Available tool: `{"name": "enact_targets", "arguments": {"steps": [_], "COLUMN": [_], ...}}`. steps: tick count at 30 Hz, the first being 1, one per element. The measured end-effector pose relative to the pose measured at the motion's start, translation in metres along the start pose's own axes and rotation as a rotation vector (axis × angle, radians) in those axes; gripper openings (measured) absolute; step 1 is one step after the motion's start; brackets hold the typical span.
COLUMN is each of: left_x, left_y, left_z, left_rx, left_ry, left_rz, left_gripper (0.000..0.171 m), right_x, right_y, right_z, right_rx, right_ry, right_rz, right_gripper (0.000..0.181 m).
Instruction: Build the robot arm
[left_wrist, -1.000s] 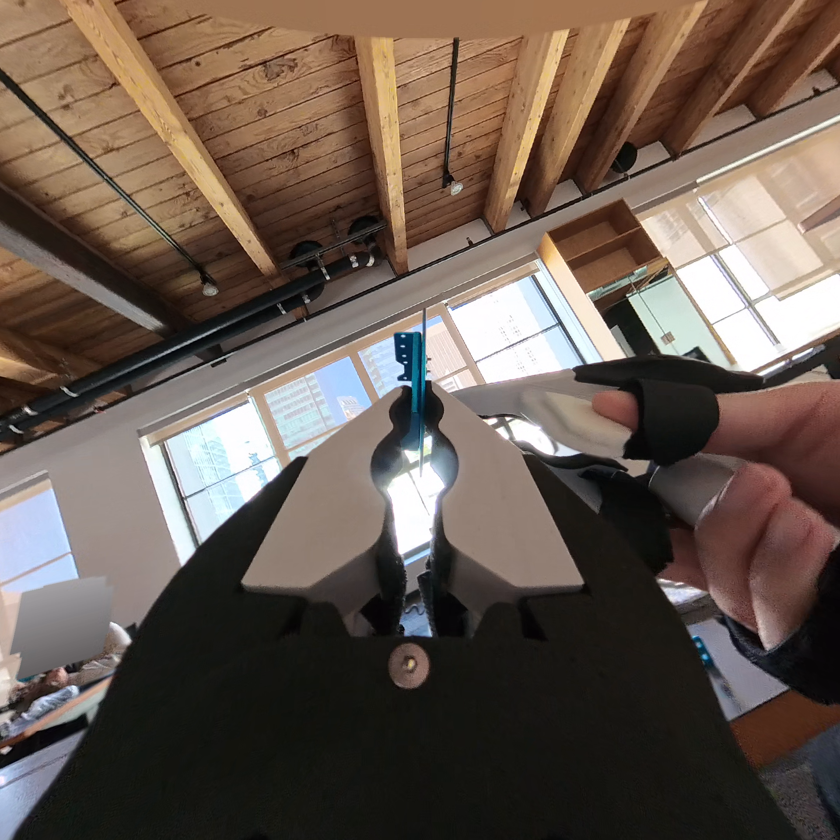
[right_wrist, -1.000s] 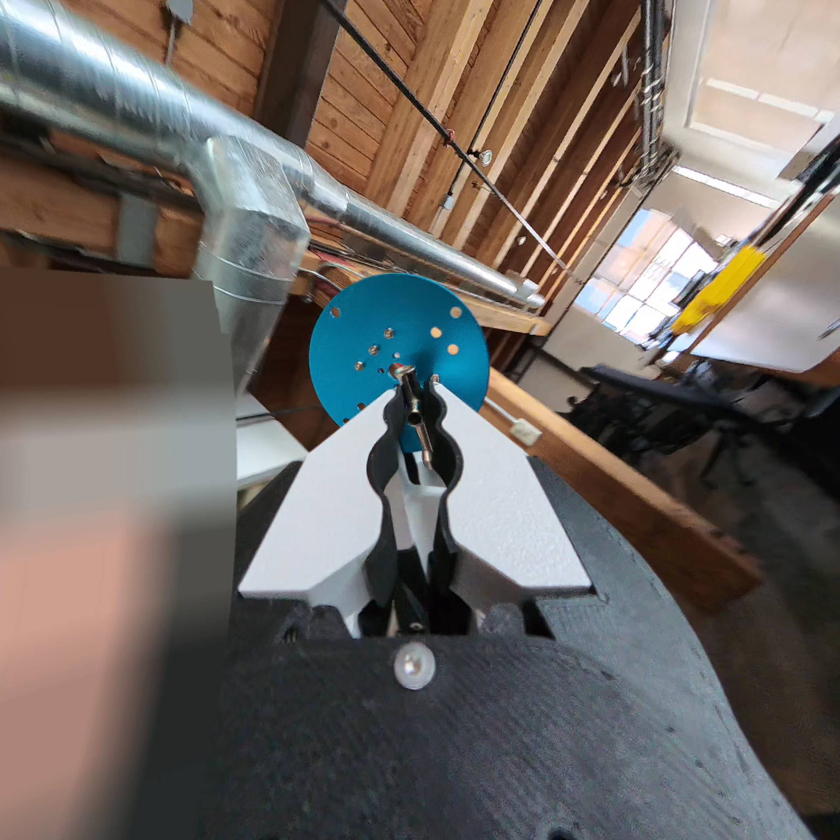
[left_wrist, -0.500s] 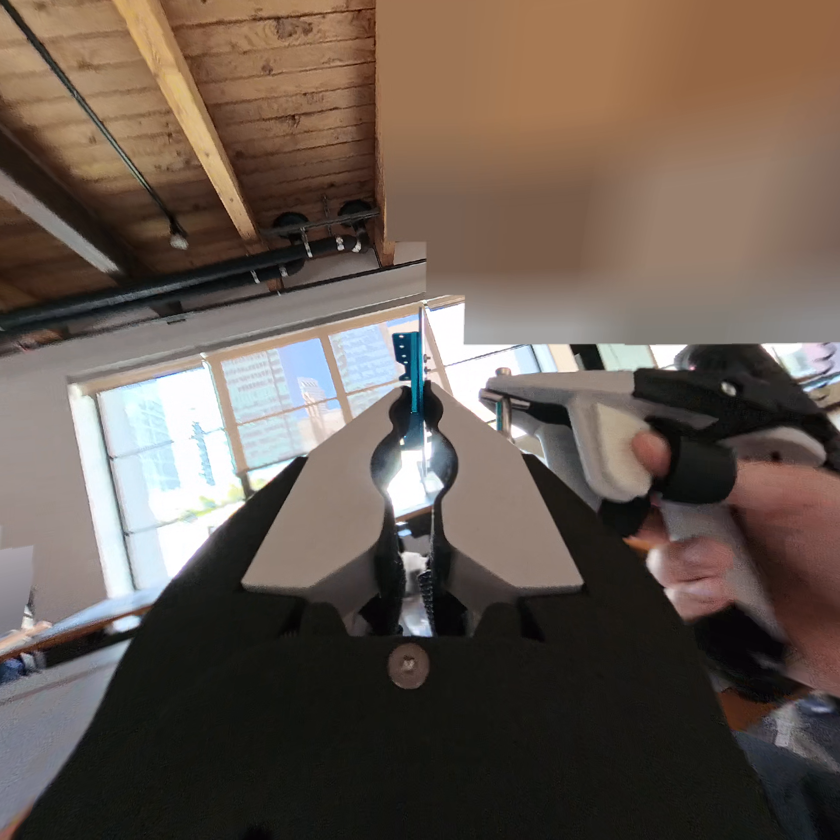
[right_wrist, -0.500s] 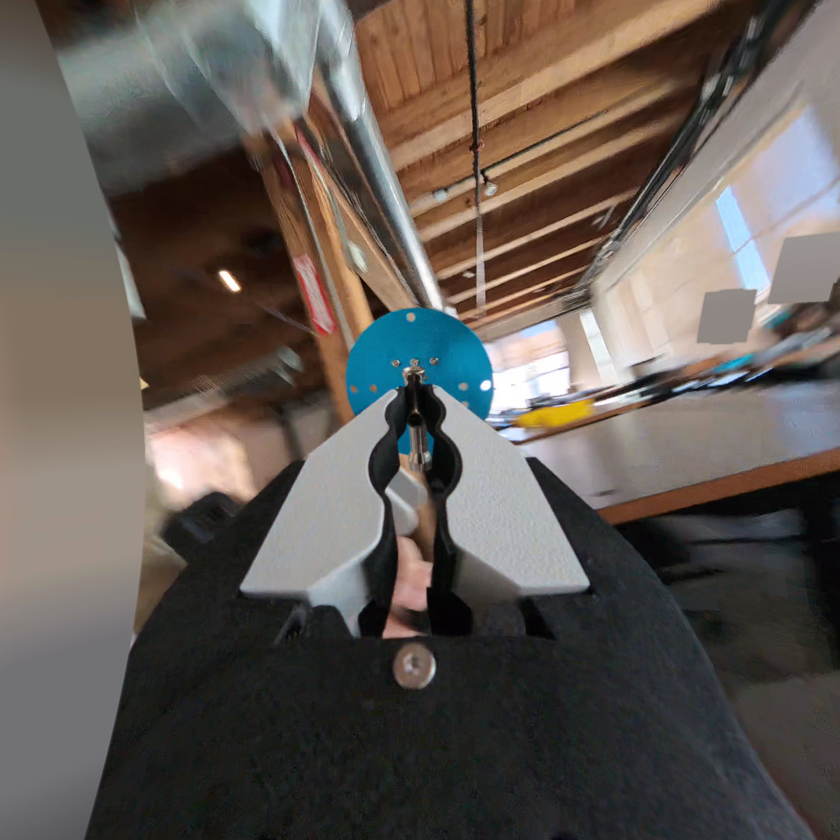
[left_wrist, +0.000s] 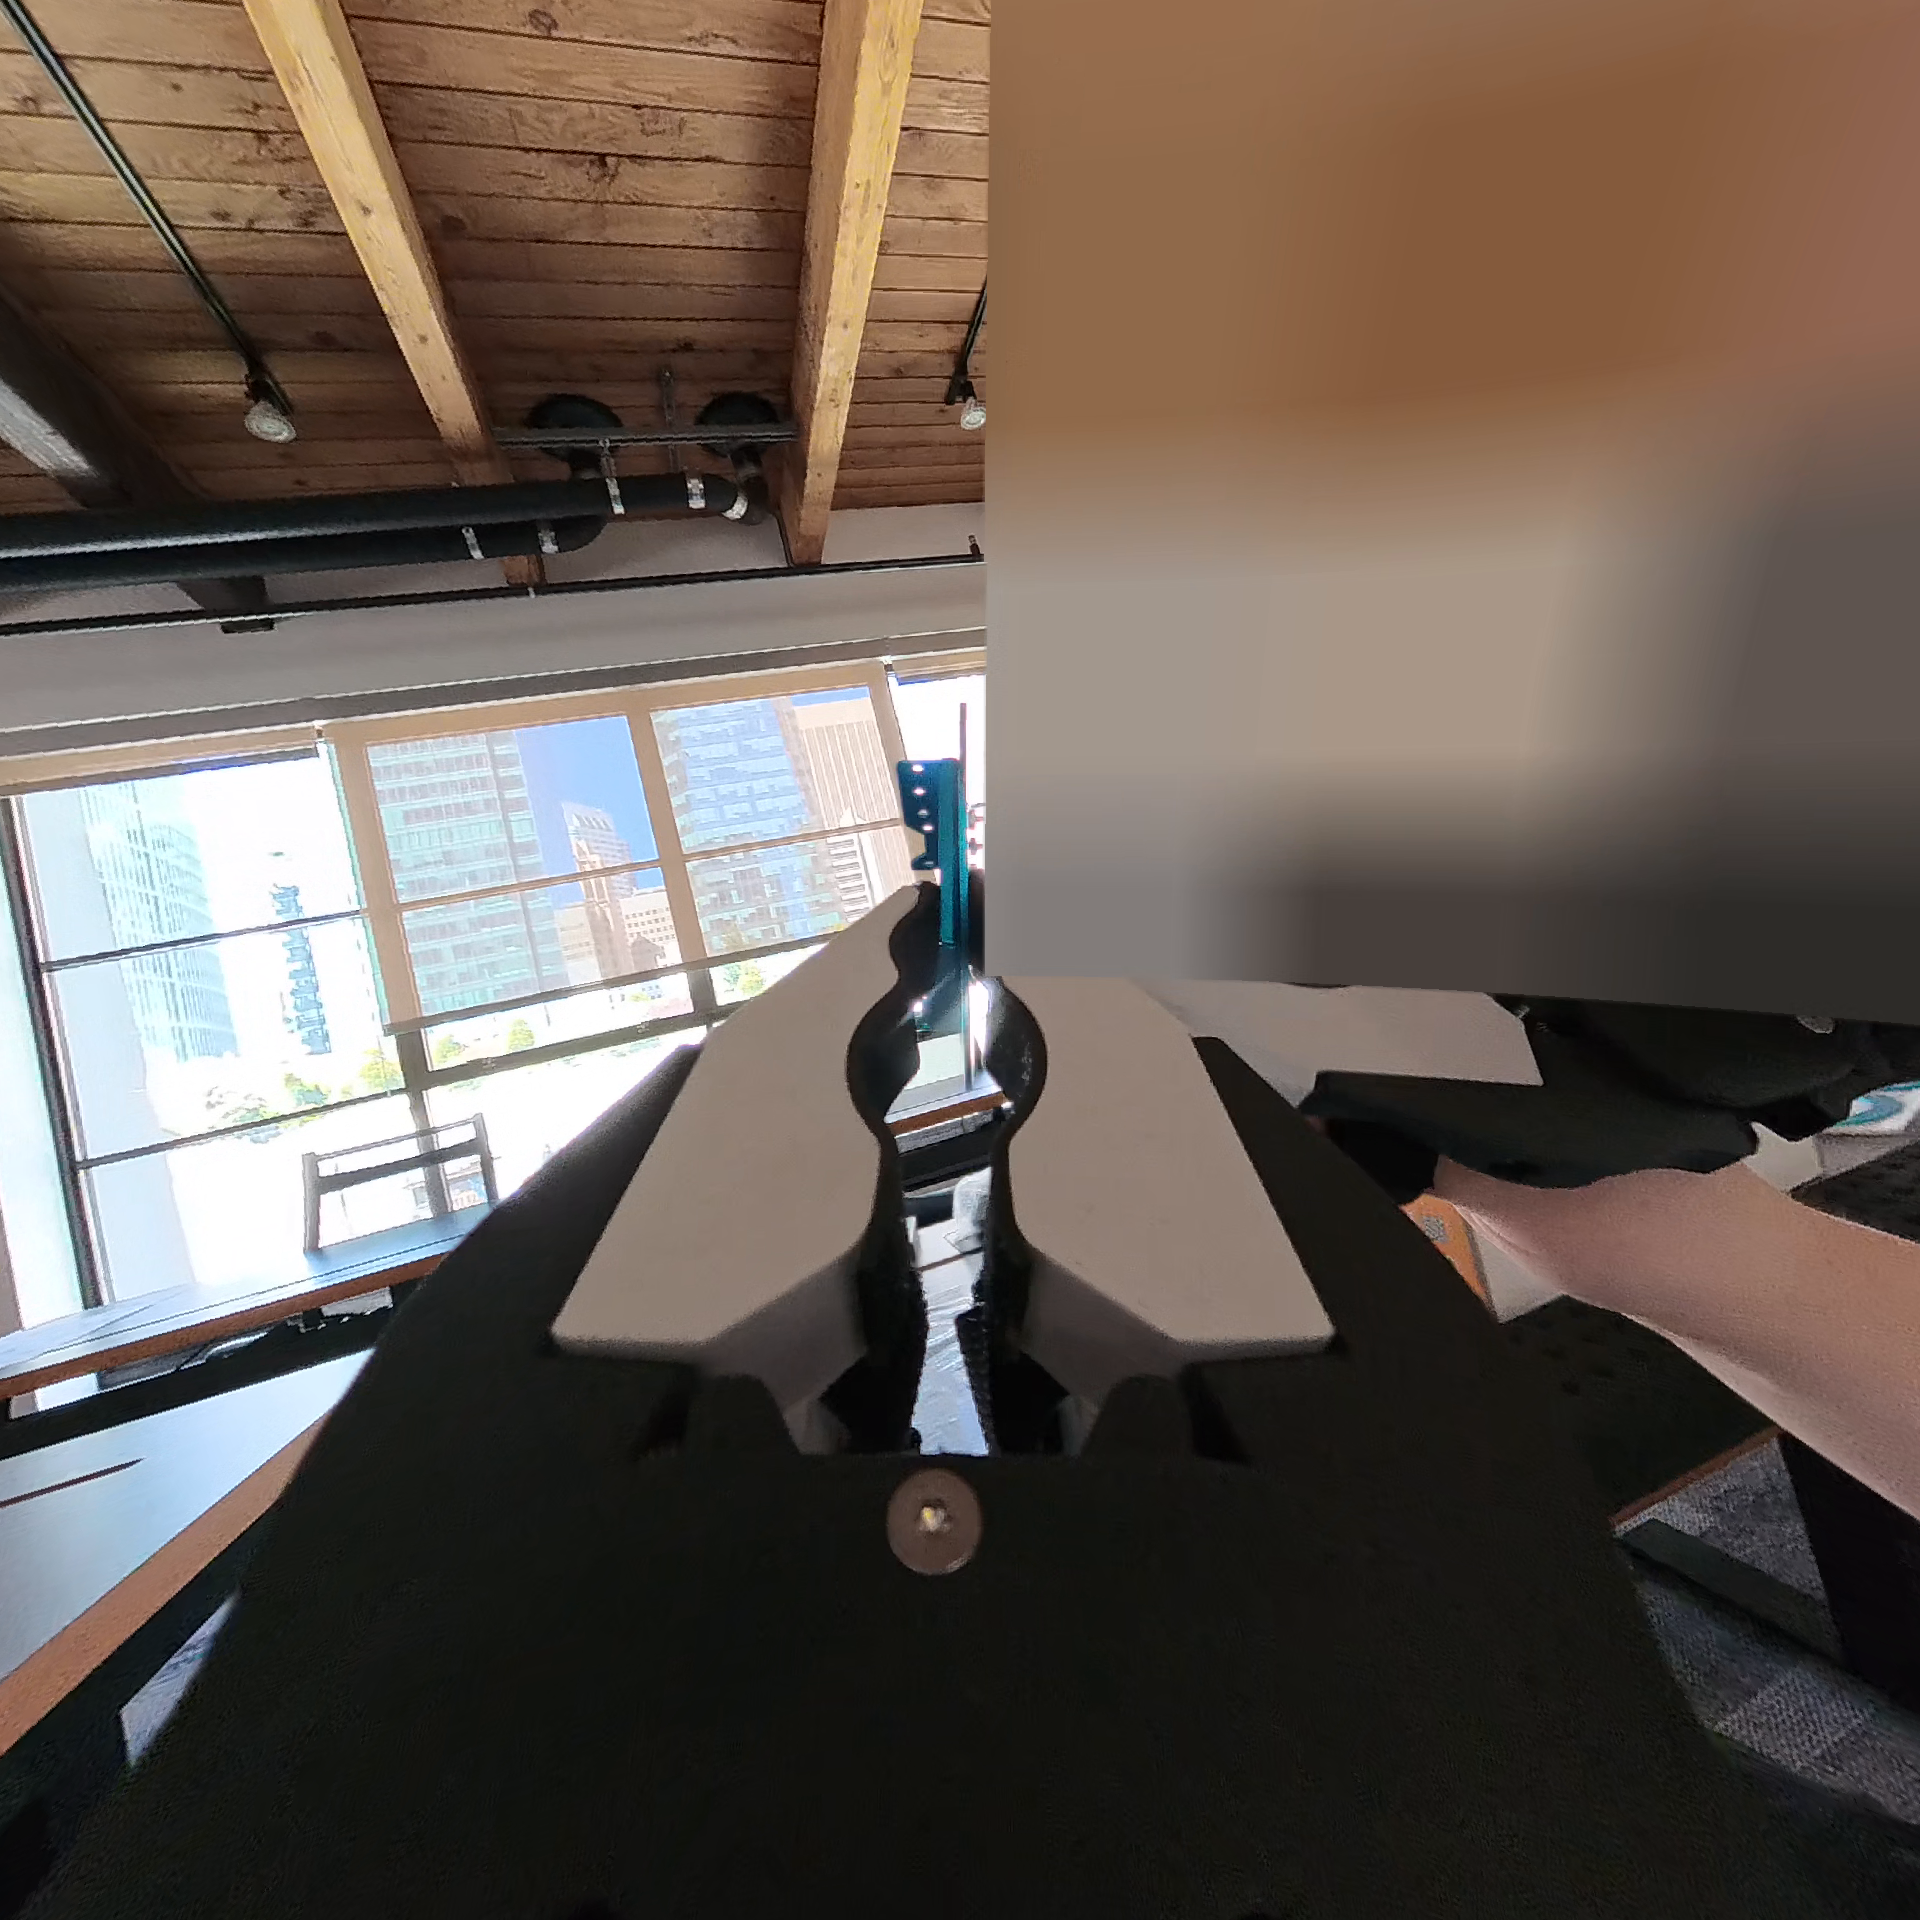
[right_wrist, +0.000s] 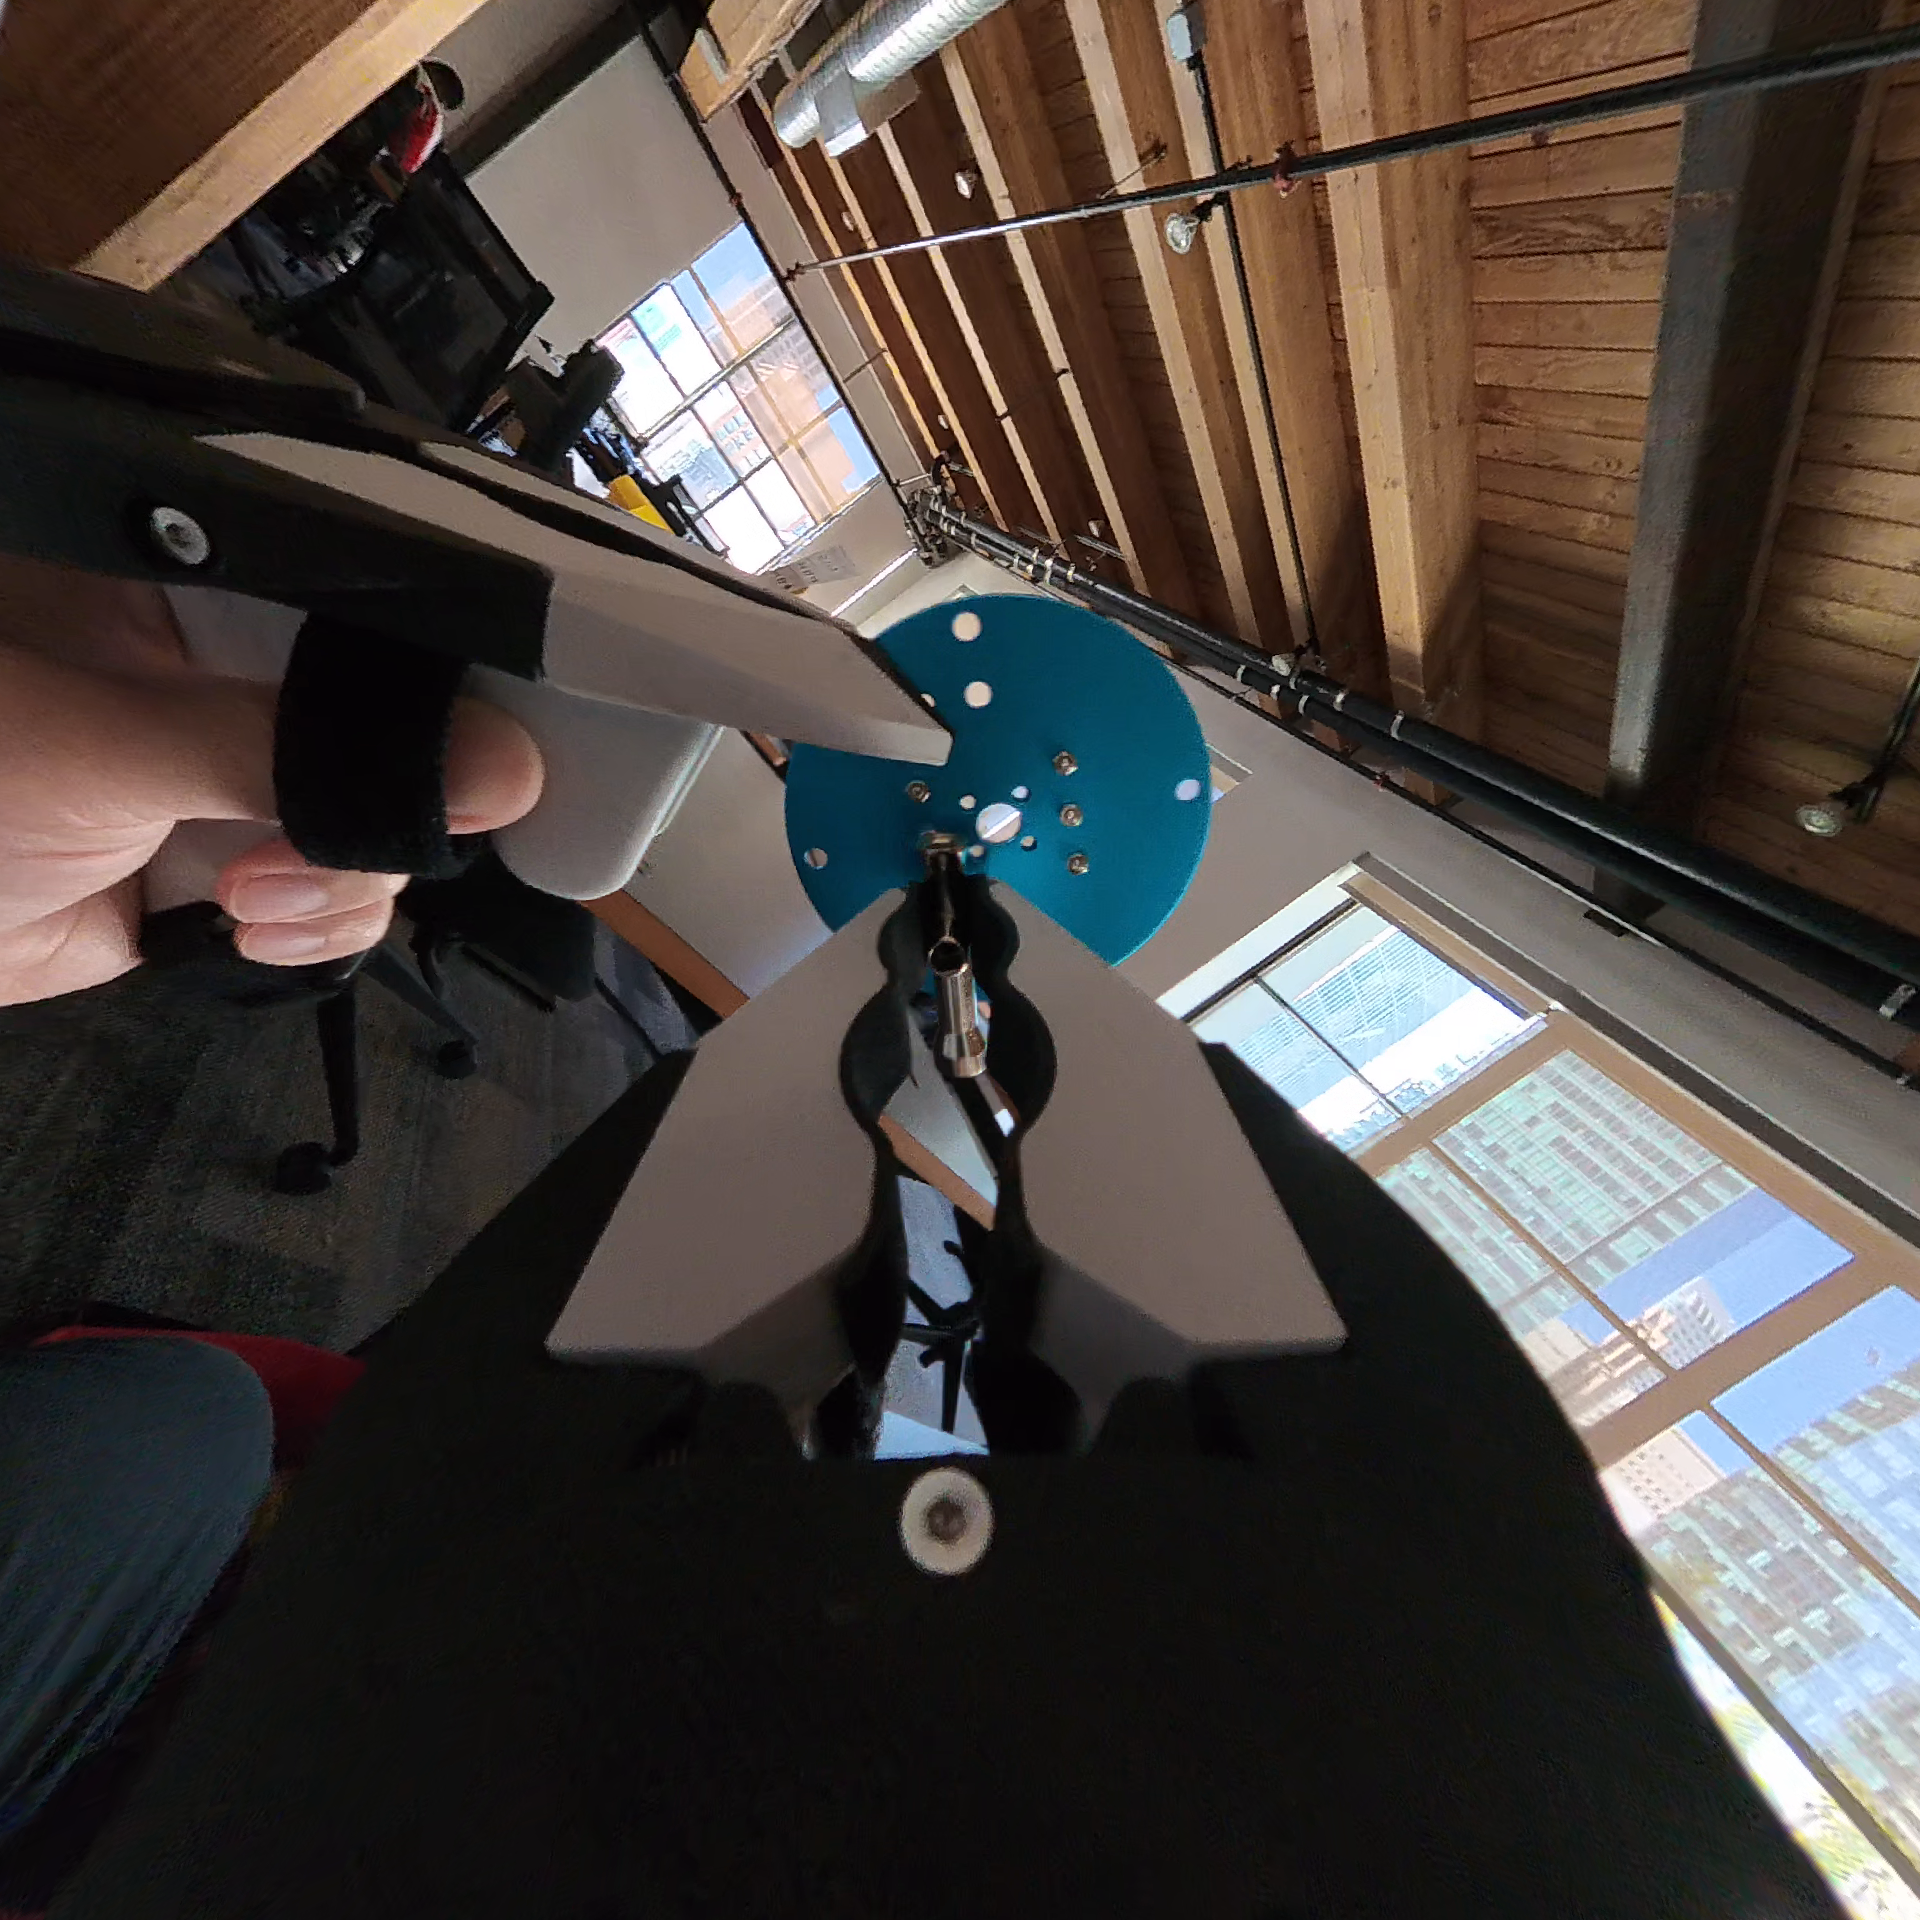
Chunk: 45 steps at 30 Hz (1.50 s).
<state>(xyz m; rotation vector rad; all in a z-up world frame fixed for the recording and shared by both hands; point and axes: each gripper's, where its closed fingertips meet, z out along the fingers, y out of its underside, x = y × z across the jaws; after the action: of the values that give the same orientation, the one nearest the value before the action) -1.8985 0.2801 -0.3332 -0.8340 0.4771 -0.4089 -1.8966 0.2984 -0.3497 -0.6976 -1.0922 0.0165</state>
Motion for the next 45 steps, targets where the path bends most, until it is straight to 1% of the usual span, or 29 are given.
{"name": "enact_targets", "arguments": {"steps": [5, 11, 16, 19, 24, 26, 28, 30, 34, 38, 42, 45], "left_x": [0.001, 0.003, 0.003, 0.004, 0.005, 0.005, 0.006, 0.007, 0.010, 0.010, 0.005, 0.002], "left_y": [-0.002, -0.004, -0.006, -0.006, -0.005, -0.007, -0.010, -0.014, -0.017, -0.016, -0.014, -0.010], "left_z": [-0.002, -0.004, -0.004, -0.004, -0.003, -0.004, -0.004, -0.005, -0.003, 0.004, 0.008, 0.008], "left_rx": [0.018, 0.029, 0.035, 0.032, 0.028, 0.044, 0.068, 0.093, 0.123, 0.134, 0.142, 0.138], "left_ry": [0.005, 0.008, 0.005, 0.011, 0.028, 0.030, 0.026, 0.029, 0.013, -0.018, -0.039, -0.031], "left_rz": [0.002, 0.032, 0.050, 0.048, 0.032, 0.014, 0.025, 0.035, 0.080, 0.167, 0.255, 0.293], "left_gripper": [0.003, 0.002, 0.003, 0.003, 0.003, 0.003, 0.003, 0.003, 0.003, 0.003, 0.003, 0.003], "right_x": [0.001, -0.002, -0.006, -0.006, -0.005, -0.004, -0.002, 0.000, 0.006, 0.013, 0.017, 0.015], "right_y": [-0.005, -0.009, -0.008, -0.009, -0.006, -0.008, -0.011, -0.015, -0.016, -0.010, -0.005, 0.001], "right_z": [-0.002, -0.003, 0.000, 0.000, 0.000, 0.000, 0.000, -0.002, -0.004, -0.002, 0.005, 0.010], "right_rx": [0.019, 0.041, 0.021, 0.024, 0.007, 0.021, 0.051, 0.108, 0.248, 0.371, 0.479, 0.553], "right_ry": [-0.007, -0.030, -0.041, -0.042, -0.020, -0.008, -0.001, -0.002, -0.006, -0.018, -0.136, -0.287], "right_rz": [-0.014, 0.011, -0.006, 0.000, -0.051, -0.019, 0.127, 0.340, 0.860, 1.287, 1.756, 2.157], "right_gripper": [0.006, 0.006, 0.006, 0.006, 0.006, 0.006, 0.006, 0.006, 0.006, 0.006, 0.006, 0.006]}}
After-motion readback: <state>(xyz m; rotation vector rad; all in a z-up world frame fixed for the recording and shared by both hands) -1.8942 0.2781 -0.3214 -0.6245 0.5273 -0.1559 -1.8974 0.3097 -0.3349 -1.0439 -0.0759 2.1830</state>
